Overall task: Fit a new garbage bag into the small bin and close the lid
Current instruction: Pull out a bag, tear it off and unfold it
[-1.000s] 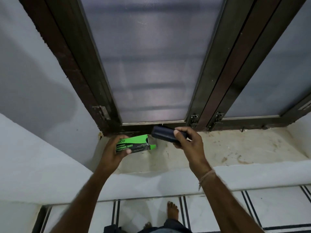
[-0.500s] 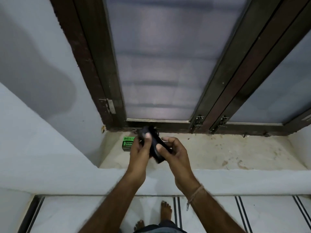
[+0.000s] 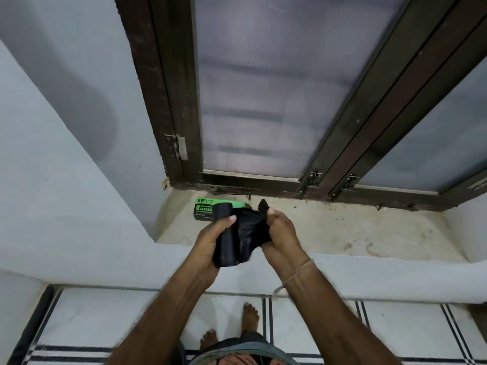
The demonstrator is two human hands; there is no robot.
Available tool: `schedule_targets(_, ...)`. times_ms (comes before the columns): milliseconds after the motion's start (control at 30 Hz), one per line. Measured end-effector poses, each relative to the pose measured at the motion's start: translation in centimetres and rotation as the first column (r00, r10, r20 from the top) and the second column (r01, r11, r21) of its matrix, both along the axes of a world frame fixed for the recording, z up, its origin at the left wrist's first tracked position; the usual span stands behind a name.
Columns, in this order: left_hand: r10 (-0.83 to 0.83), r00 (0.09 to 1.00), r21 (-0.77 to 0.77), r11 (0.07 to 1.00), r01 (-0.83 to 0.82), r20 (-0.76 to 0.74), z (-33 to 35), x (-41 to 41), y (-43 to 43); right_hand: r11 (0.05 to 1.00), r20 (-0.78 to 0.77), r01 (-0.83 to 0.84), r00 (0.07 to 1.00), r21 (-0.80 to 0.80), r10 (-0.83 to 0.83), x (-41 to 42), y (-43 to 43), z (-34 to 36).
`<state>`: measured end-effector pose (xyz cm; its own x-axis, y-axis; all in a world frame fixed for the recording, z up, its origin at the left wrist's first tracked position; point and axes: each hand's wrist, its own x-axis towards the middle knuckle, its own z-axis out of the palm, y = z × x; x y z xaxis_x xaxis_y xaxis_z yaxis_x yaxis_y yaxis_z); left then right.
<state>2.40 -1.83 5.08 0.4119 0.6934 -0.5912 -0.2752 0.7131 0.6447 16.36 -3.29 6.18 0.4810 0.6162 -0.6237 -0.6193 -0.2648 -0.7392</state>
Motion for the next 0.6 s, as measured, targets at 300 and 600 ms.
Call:
schedule_targets(300, -0.047, 0.997, 0.137, 0.990, 0.038, 0.063, 0.4, 0.3, -1.6, 0.813, 0.777, -0.553, 0.425, -0.184, 0.465, 0.7, -3.9, 0.6)
schedule_targets(600, 0.040, 0.998, 0.121, 0.992, -0.035, -0.038, 1.1, 1.2, -2.1, 0.851, 0.584, -0.525, 0.691, 0.001, 0.426, 3.6, -4.2, 0.8)
